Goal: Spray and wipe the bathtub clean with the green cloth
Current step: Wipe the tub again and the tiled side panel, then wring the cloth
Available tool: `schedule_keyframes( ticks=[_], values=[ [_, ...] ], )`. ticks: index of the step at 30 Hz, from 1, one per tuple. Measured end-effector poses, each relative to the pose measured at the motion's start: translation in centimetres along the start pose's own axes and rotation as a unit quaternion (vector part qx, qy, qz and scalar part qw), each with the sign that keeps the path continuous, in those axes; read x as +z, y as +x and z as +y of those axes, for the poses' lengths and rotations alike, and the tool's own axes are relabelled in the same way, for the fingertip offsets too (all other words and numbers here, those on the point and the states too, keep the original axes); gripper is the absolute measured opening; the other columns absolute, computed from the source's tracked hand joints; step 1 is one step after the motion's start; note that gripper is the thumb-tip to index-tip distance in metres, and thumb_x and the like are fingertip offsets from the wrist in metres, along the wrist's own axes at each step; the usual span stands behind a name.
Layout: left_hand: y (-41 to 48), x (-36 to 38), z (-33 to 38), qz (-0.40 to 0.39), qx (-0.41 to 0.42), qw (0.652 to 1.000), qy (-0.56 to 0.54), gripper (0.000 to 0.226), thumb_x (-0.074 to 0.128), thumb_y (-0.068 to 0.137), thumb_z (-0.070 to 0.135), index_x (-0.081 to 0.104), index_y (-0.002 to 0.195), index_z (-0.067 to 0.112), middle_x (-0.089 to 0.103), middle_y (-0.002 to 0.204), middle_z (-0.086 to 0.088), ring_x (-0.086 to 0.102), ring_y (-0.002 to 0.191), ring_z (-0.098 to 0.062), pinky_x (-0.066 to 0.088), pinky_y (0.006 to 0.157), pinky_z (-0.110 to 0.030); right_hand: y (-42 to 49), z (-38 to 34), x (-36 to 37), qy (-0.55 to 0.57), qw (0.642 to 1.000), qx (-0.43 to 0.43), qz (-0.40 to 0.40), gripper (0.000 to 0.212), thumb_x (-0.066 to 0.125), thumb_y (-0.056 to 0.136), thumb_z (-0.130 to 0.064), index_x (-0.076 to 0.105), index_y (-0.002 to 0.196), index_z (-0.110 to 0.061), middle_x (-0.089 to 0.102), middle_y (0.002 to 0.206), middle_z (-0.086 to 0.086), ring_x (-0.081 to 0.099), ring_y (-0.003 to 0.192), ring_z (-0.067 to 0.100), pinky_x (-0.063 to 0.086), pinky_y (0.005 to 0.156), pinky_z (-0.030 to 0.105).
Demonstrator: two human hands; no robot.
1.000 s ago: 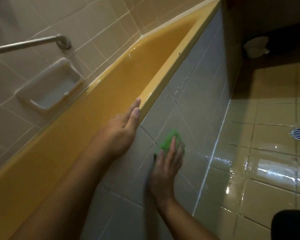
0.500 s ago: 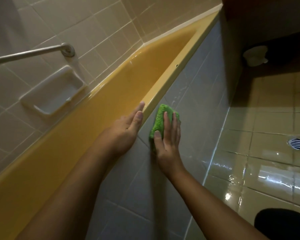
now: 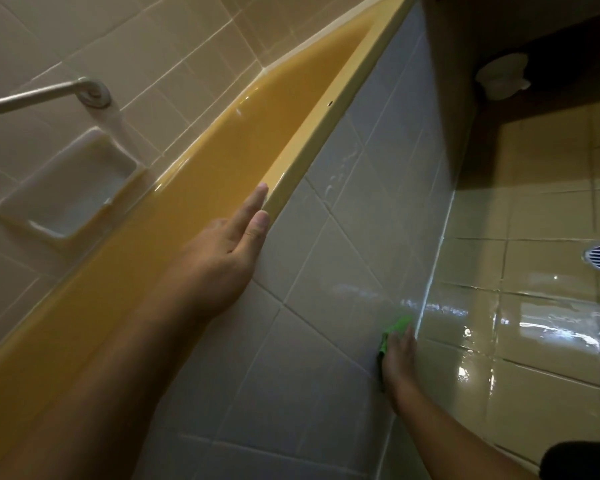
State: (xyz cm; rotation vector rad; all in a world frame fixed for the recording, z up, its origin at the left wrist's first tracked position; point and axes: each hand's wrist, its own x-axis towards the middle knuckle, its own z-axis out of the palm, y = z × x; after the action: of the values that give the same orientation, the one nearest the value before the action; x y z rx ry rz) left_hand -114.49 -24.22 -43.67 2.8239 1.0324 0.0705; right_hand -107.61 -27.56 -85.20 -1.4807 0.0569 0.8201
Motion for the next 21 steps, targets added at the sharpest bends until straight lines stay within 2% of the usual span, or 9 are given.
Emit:
schedule_keyframes(
  ticks=[2, 5, 7, 10, 12, 14, 17, 19, 21],
  values=[
    [0.1, 0.1, 0.0, 0.001, 0.004, 1.000, 0.012, 0.060, 0.016, 0.095, 0.069, 0.006, 0.155, 0.067, 0.042, 0.159, -0.001, 0.038, 0.143, -0.023, 0.026, 0.103, -0.034, 2.0, 3.0, 0.6, 0.037, 0.997, 0.071, 0.015, 0.067, 0.039, 0.103, -0.048, 0.022, 0.164, -0.026, 0.026, 0.168, 0.011, 0.032, 0.146, 0.024, 0.023, 0.124, 0.052],
    [0.6, 0.0, 0.3, -0.011, 0.007, 0.999, 0.029, 0.069, 0.017, 0.090, 0.072, 0.002, 0.157, 0.063, 0.040, 0.160, -0.002, 0.039, 0.142, -0.022, 0.028, 0.103, -0.035, 3.6, 4.2, 2.0, 0.088, 0.986, 0.138, 0.039, 0.088, 0.028, 0.079, -0.067, 0.027, 0.160, -0.030, 0.042, 0.150, 0.003, 0.038, 0.135, 0.017, 0.041, 0.105, 0.045],
    [1.0, -0.1, 0.4, -0.022, 0.006, 0.999, 0.037, 0.073, 0.017, 0.089, 0.073, 0.000, 0.158, 0.060, 0.040, 0.159, -0.003, 0.040, 0.140, -0.022, 0.029, 0.102, -0.034, -0.1, -0.9, 2.1, 0.083, 0.984, 0.141, 0.066, 0.087, 0.026, 0.082, -0.060, 0.028, 0.162, -0.027, 0.037, 0.161, 0.009, 0.036, 0.146, 0.028, 0.033, 0.117, 0.051],
    [1.4, -0.2, 0.5, -0.029, 0.008, 0.999, 0.036, 0.074, 0.014, 0.088, 0.075, -0.001, 0.158, 0.059, 0.039, 0.160, -0.004, 0.039, 0.143, -0.023, 0.029, 0.104, -0.035, -6.4, -7.4, 2.7, 0.056, 0.995, 0.034, 0.078, 0.080, 0.022, 0.091, -0.055, 0.017, 0.165, -0.025, 0.018, 0.172, 0.009, 0.016, 0.157, 0.028, 0.012, 0.126, 0.046],
    [1.8, -0.2, 0.3, -0.031, 0.011, 0.999, 0.019, 0.074, 0.008, 0.087, 0.081, 0.000, 0.158, 0.061, 0.037, 0.163, -0.005, 0.036, 0.147, -0.025, 0.029, 0.112, -0.039, -10.2, -9.9, 3.4, 0.034, 0.995, -0.074, 0.050, 0.081, 0.018, 0.091, -0.061, 0.010, 0.165, -0.028, 0.013, 0.172, 0.006, 0.012, 0.158, 0.023, 0.010, 0.126, 0.040],
    [2.4, -0.2, 0.0, -0.031, 0.012, 0.999, 0.002, 0.077, 0.001, 0.083, 0.090, 0.000, 0.155, 0.064, 0.036, 0.164, -0.007, 0.035, 0.149, -0.028, 0.028, 0.121, -0.048, -12.9, -11.5, 4.4, 0.027, 0.979, -0.192, 0.057, 0.067, 0.021, 0.101, -0.060, 0.014, 0.162, -0.035, 0.017, 0.172, 0.005, 0.014, 0.158, 0.022, 0.012, 0.127, 0.033],
    [3.0, -0.2, -0.1, -0.031, 0.012, 0.999, -0.023, 0.087, -0.006, 0.070, 0.096, 0.001, 0.152, 0.069, 0.031, 0.167, -0.011, 0.031, 0.152, -0.031, 0.026, 0.123, -0.055, -15.8, -14.5, 5.7, -0.048, 0.929, -0.357, 0.080, 0.056, 0.016, 0.110, -0.045, 0.014, 0.164, -0.030, 0.012, 0.174, 0.004, 0.003, 0.161, 0.025, 0.010, 0.129, 0.051],
    [3.3, -0.2, -0.1, -0.026, 0.014, 0.999, -0.032, 0.088, -0.009, 0.066, 0.099, 0.002, 0.150, 0.072, 0.029, 0.168, -0.012, 0.028, 0.154, -0.031, 0.024, 0.124, -0.055, -17.4, -17.1, 5.7, -0.031, 0.917, -0.397, 0.037, 0.059, 0.013, 0.108, -0.048, 0.007, 0.164, -0.031, 0.002, 0.174, -0.009, -0.009, 0.160, 0.015, 0.003, 0.129, 0.051],
    [3.4, -0.3, 0.3, -0.030, 0.014, 0.999, -0.040, 0.082, -0.008, 0.071, 0.096, 0.002, 0.149, 0.072, 0.027, 0.169, -0.014, 0.026, 0.155, -0.032, 0.023, 0.125, -0.055, -18.2, -19.3, 5.2, -0.019, 0.891, -0.454, 0.011, 0.060, 0.012, 0.109, -0.052, 0.007, 0.165, -0.031, 0.000, 0.174, -0.014, -0.011, 0.160, 0.014, 0.001, 0.128, 0.052]
  ],
)
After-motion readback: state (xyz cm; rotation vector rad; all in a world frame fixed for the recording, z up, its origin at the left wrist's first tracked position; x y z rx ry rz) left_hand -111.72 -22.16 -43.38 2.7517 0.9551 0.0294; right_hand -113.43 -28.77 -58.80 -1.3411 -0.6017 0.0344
